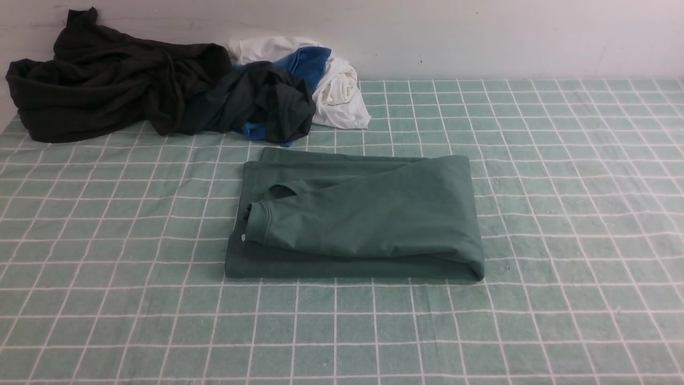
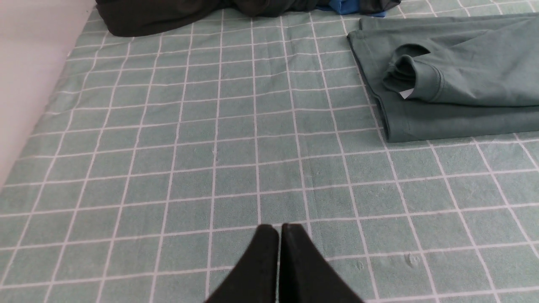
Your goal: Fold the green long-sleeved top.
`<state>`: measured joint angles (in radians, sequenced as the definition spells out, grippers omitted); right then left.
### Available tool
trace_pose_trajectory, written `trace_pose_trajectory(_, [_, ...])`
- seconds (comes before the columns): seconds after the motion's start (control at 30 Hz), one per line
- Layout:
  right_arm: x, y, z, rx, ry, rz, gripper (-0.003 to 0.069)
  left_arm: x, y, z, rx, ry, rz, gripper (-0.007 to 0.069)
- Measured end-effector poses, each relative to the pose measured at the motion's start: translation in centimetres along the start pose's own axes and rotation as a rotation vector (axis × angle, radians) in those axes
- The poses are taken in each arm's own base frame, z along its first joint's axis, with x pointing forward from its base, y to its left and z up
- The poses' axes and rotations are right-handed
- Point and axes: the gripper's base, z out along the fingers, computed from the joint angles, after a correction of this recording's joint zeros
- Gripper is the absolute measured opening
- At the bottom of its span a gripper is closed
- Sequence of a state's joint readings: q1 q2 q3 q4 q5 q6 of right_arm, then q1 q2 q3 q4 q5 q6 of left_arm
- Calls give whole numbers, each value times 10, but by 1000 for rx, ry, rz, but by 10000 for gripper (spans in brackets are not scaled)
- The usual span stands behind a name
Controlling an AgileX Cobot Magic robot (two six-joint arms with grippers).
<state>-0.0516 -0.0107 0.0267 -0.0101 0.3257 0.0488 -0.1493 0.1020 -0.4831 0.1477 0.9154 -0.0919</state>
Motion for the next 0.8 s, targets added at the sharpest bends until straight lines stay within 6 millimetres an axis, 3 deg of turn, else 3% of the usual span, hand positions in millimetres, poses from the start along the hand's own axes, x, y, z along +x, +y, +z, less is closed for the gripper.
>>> trace_pose_trajectory(0.8, [2,0,0,3,25,-5,-14,0,0,0,0,0,0,-3])
